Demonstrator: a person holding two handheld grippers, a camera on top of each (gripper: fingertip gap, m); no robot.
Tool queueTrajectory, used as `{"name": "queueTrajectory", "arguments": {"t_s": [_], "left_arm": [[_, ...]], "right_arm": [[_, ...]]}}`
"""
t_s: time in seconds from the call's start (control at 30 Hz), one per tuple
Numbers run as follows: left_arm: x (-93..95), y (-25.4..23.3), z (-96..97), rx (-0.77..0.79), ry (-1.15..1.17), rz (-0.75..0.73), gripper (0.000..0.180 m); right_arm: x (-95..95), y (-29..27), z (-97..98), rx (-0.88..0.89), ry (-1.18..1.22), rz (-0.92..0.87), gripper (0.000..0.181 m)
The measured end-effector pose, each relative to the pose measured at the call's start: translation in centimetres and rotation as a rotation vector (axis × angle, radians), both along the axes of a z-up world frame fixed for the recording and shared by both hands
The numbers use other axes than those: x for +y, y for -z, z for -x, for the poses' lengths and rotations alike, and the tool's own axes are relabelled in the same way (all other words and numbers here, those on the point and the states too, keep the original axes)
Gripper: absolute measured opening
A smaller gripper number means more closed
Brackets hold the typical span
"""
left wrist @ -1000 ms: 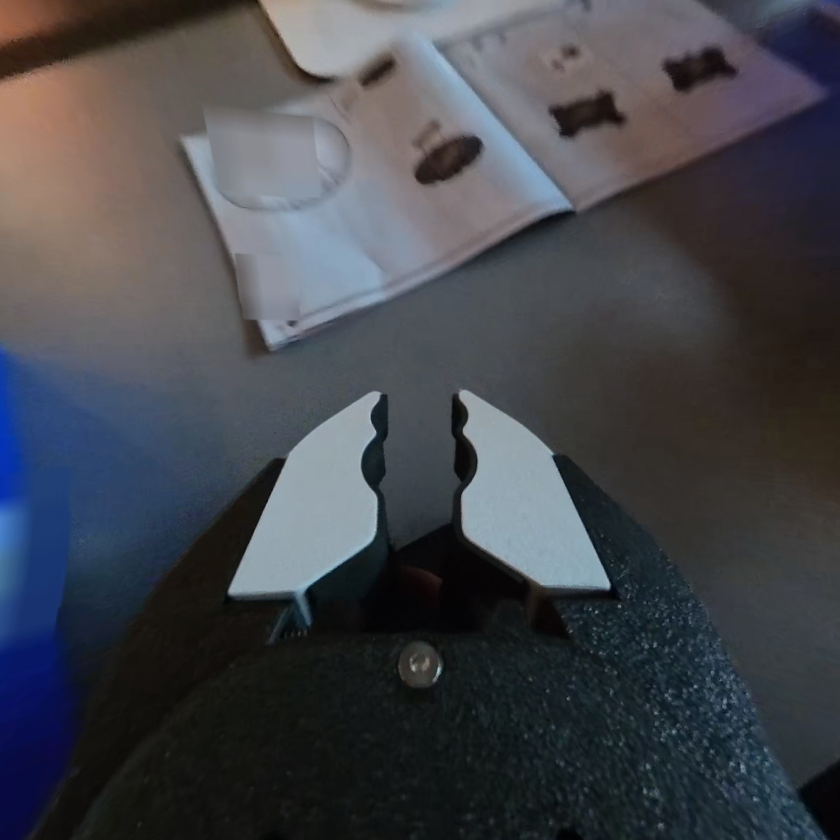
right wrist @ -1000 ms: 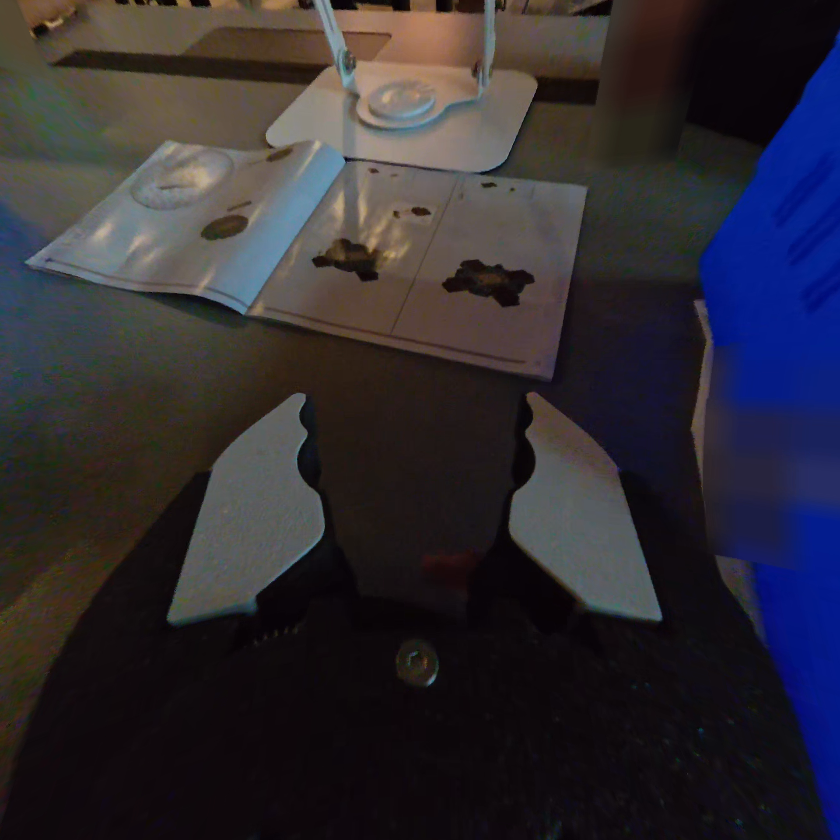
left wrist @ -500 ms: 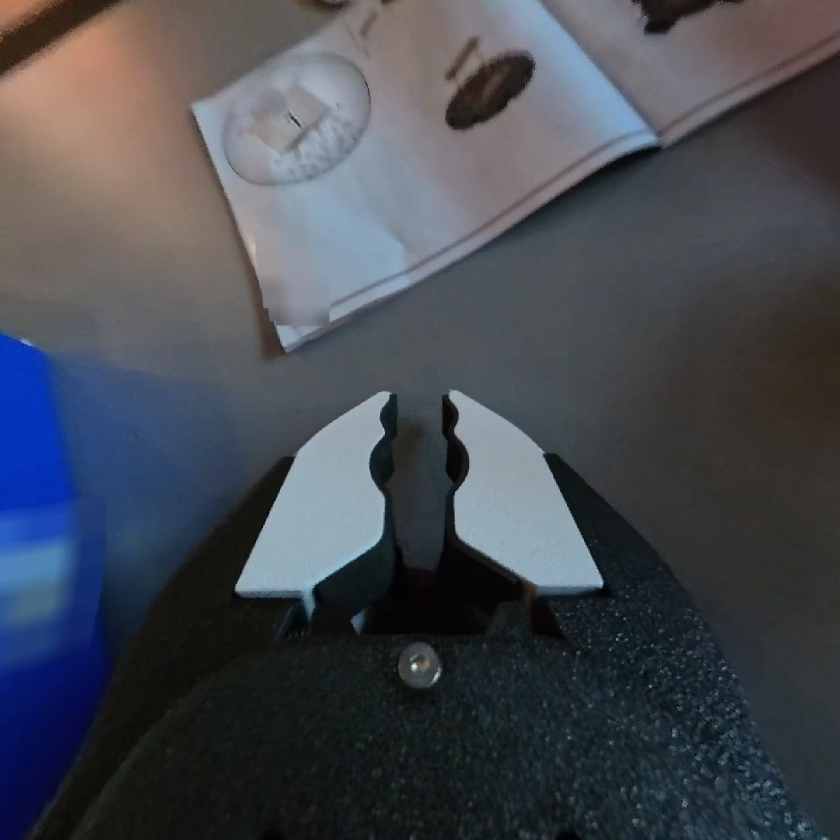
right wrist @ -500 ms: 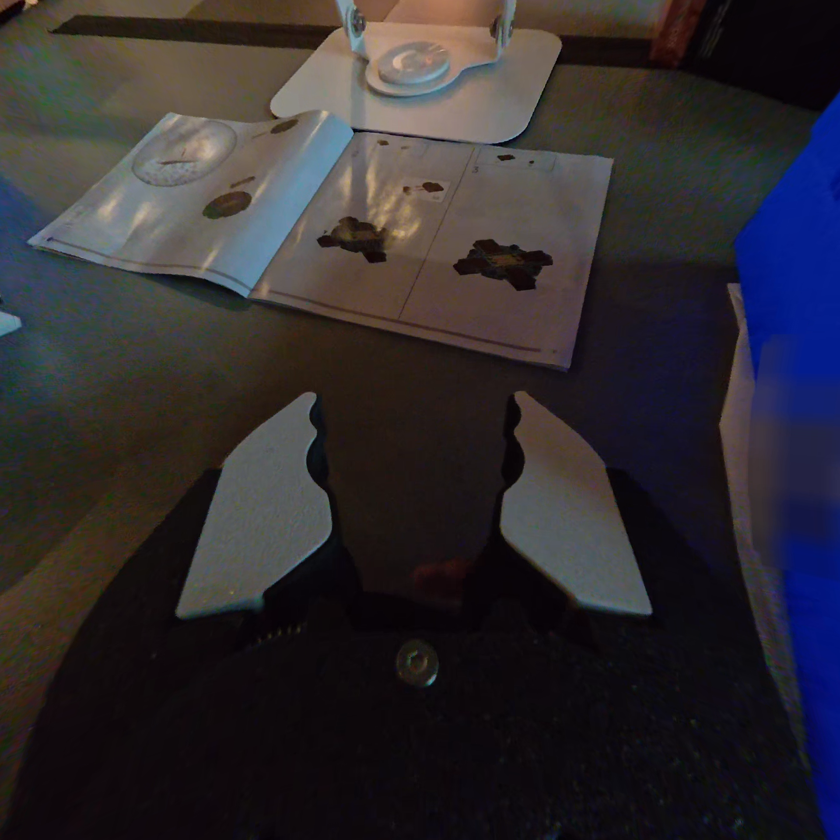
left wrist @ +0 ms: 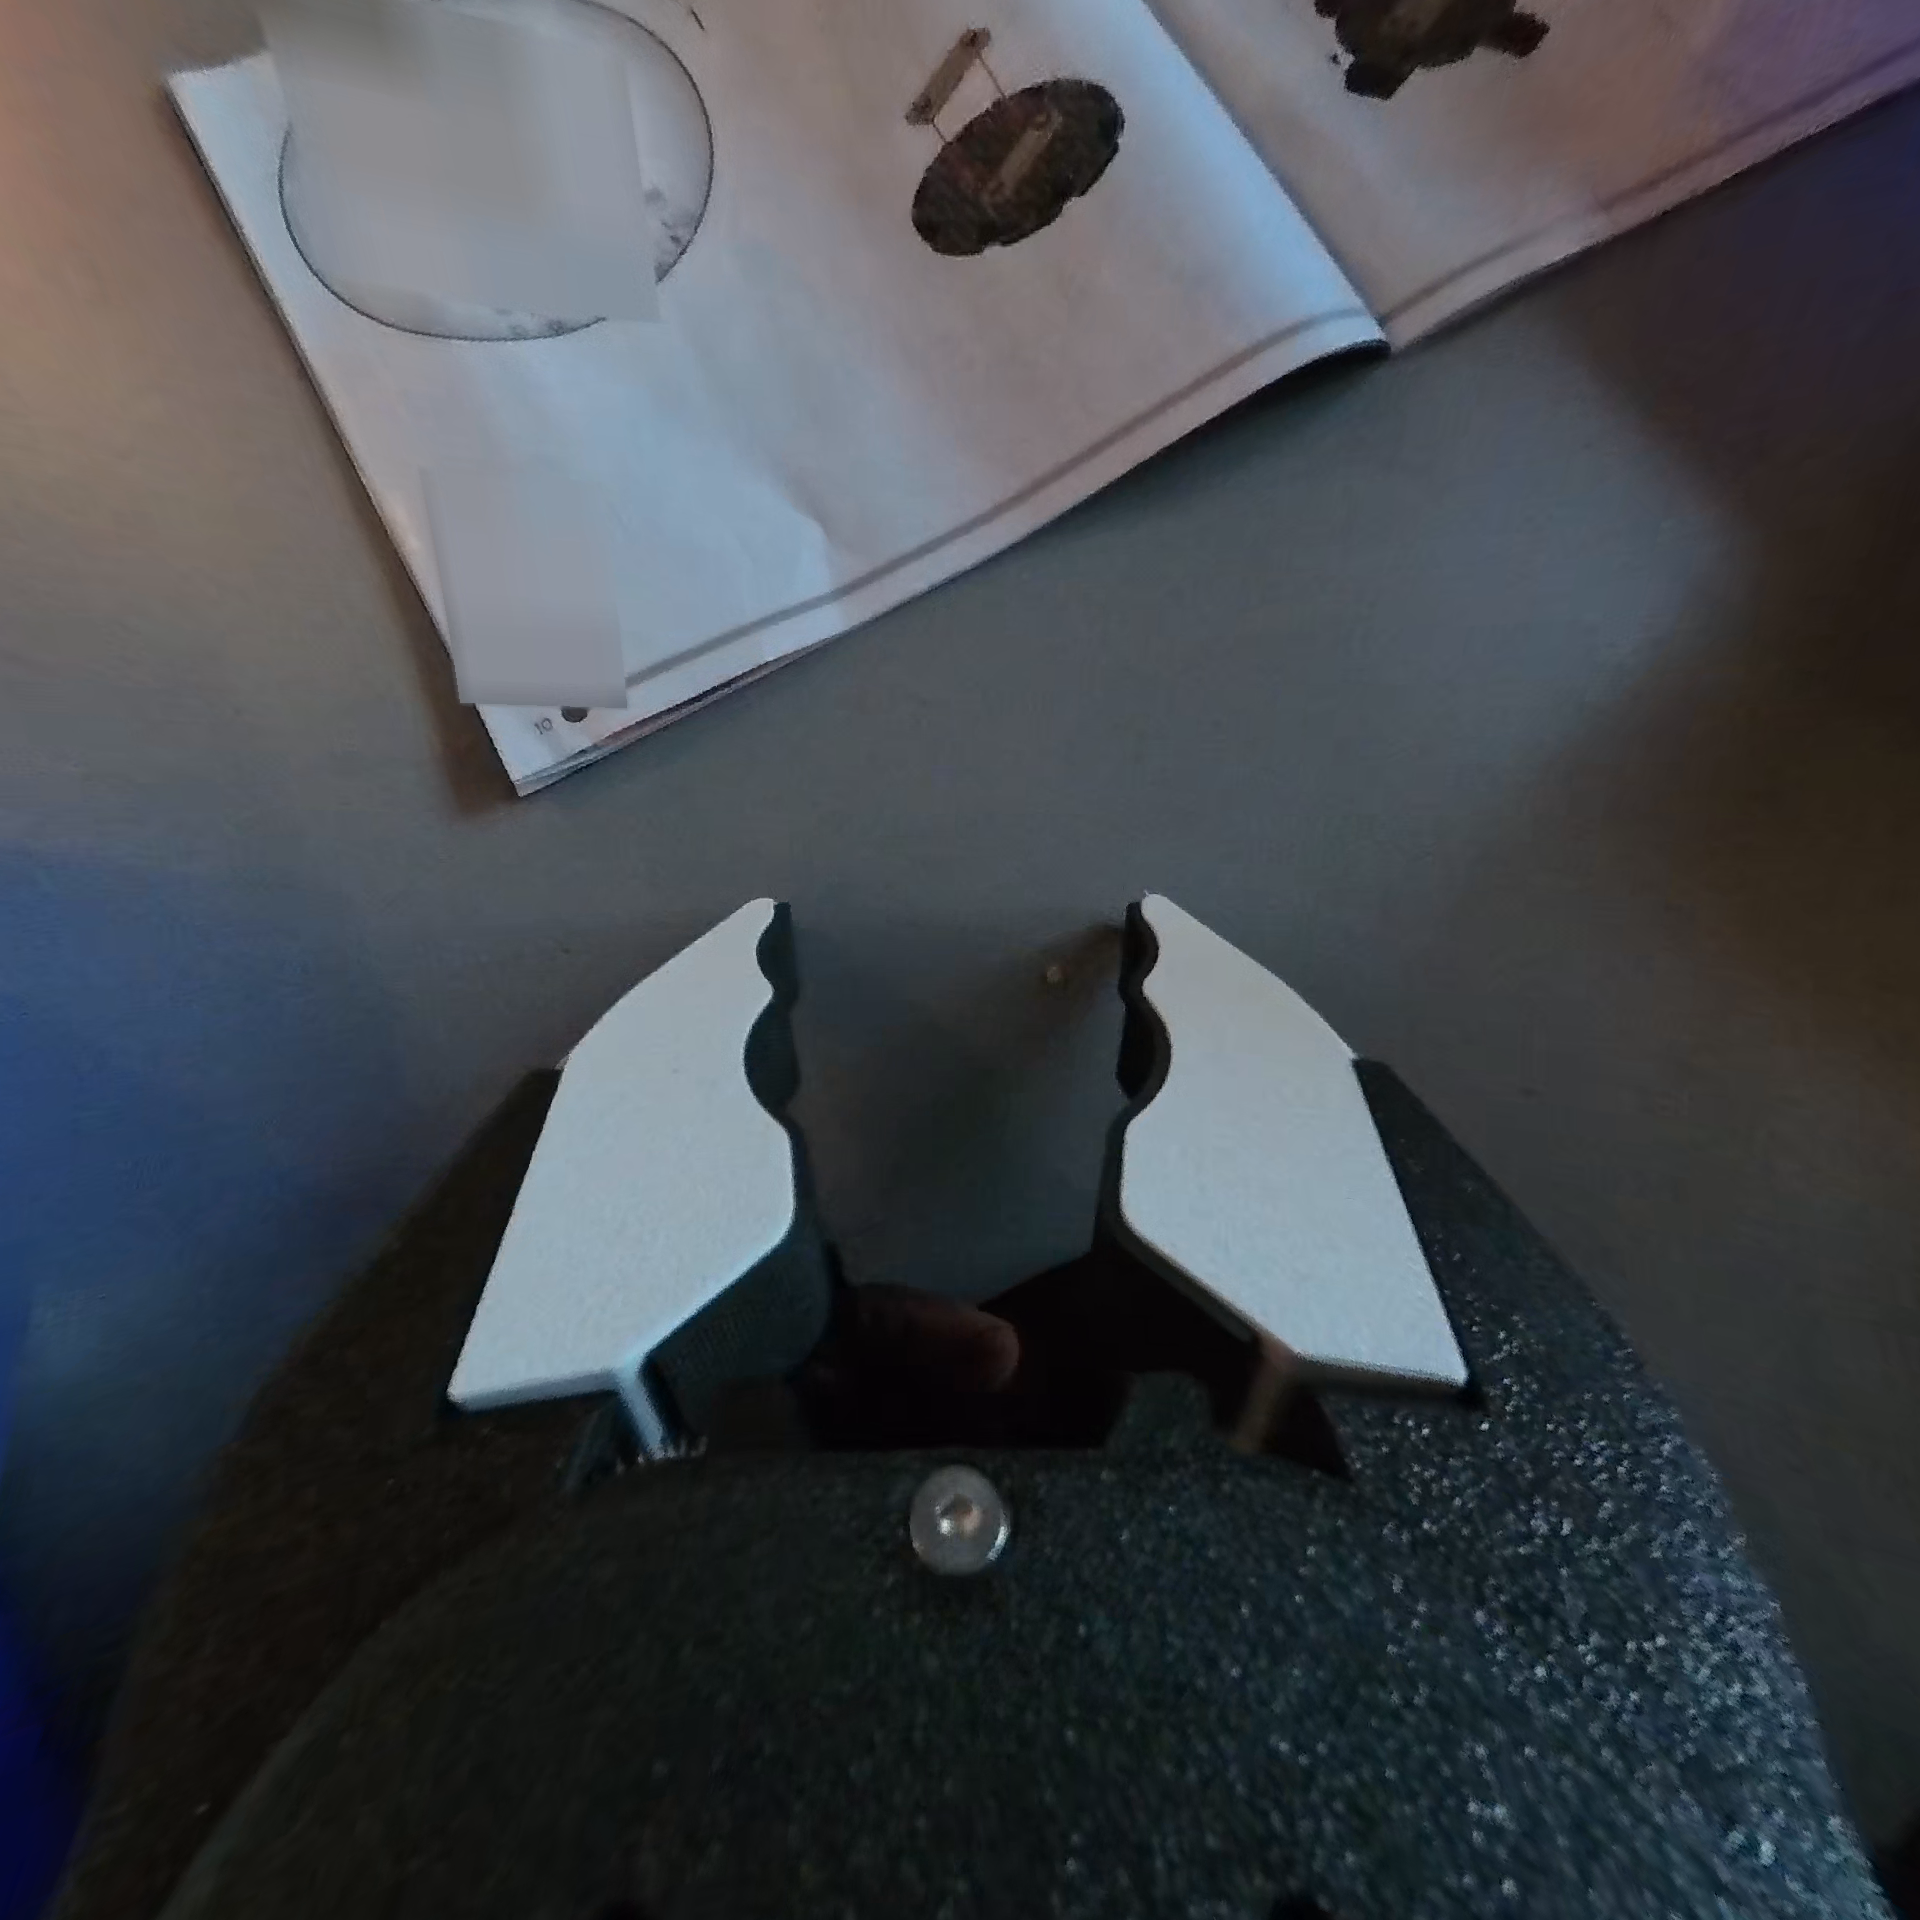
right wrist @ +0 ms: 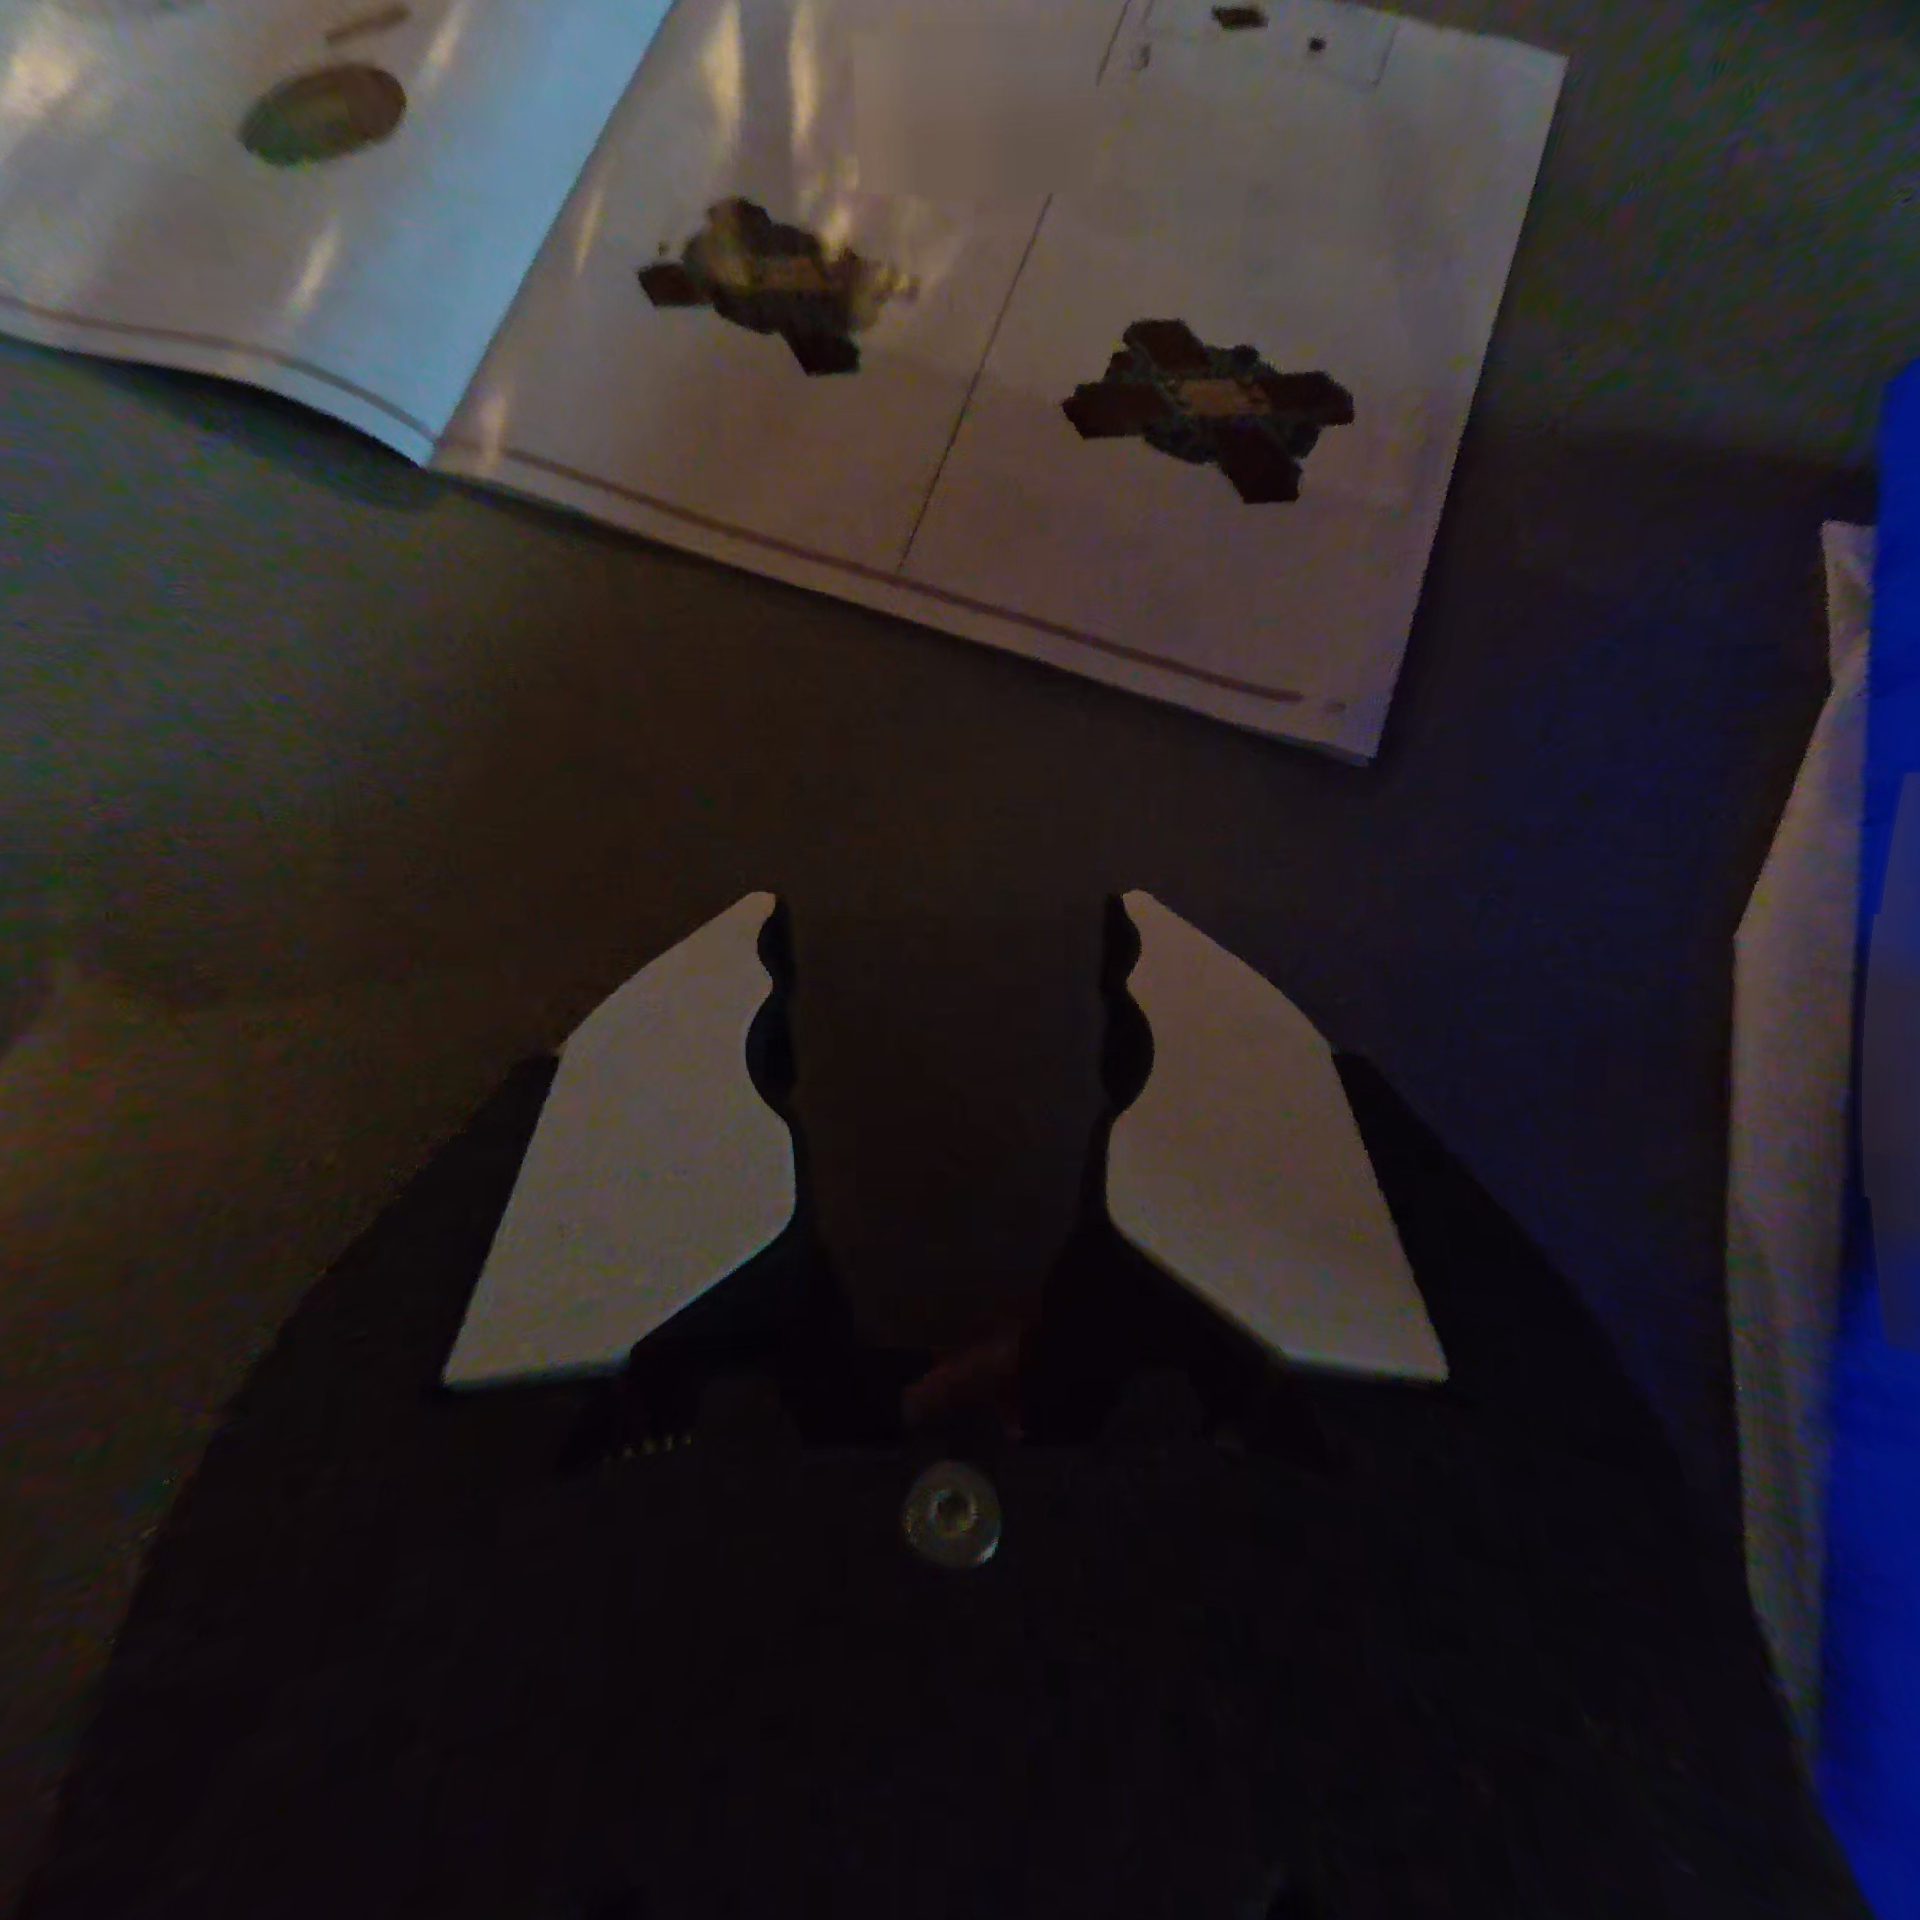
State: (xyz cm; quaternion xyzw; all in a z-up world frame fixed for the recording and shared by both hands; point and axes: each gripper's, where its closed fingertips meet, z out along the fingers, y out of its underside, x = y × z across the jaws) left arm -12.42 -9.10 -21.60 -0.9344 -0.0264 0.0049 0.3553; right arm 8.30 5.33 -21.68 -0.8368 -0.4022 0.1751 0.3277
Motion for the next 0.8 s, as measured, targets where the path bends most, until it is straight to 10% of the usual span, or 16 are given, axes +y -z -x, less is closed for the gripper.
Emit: {"name": "queueTrajectory", "arguments": {"t_s": [0.8], "left_arm": [[-0.02, -0.01, 0.08, 0.017, -0.001, 0.002, 0.055]], "right_arm": [[-0.08, 0.11, 0.05, -0.032, -0.013, -0.018, 0.05]]}}
